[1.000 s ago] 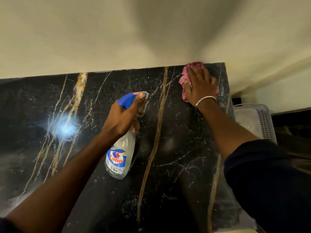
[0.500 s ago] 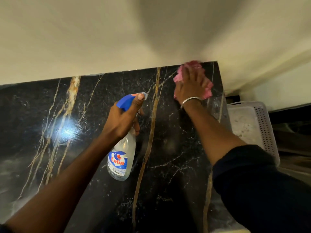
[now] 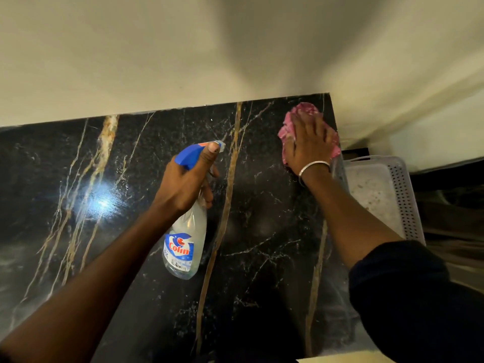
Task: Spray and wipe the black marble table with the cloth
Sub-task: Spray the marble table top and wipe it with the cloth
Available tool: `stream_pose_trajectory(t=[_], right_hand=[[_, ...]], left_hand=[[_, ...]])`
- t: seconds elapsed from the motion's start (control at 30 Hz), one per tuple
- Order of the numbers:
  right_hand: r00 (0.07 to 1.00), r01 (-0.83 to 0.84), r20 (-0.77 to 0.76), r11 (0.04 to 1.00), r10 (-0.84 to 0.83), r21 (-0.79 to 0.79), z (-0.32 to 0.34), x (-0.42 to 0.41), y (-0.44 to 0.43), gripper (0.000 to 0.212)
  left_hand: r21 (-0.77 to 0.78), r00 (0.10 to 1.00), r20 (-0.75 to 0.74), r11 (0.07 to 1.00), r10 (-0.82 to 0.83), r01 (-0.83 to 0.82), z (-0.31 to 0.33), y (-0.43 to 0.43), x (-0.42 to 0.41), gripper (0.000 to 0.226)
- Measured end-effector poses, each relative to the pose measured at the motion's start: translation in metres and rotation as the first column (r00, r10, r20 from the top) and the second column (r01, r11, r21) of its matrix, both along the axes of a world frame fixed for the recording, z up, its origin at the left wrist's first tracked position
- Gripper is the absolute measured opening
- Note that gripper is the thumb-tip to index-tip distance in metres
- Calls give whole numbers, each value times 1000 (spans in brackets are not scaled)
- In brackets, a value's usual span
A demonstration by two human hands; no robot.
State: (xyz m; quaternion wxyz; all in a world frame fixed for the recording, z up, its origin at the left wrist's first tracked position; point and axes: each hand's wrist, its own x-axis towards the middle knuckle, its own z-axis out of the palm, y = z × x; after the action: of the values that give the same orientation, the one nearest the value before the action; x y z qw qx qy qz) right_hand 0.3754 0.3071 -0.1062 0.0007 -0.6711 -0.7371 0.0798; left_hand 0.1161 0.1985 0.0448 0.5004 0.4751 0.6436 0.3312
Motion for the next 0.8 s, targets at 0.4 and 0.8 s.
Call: stream_pose_trajectory(t=[0.4, 0.8], right_hand=[[989, 138, -45, 988, -142, -67, 6, -46, -61, 67], [988, -150, -39, 989, 150, -3, -2, -12, -91, 64]], left_hand=[[-10, 1000, 8, 1000, 6, -6, 10, -30, 3, 31], [-5, 1000, -16, 1000, 17, -17, 18, -49, 15, 32]])
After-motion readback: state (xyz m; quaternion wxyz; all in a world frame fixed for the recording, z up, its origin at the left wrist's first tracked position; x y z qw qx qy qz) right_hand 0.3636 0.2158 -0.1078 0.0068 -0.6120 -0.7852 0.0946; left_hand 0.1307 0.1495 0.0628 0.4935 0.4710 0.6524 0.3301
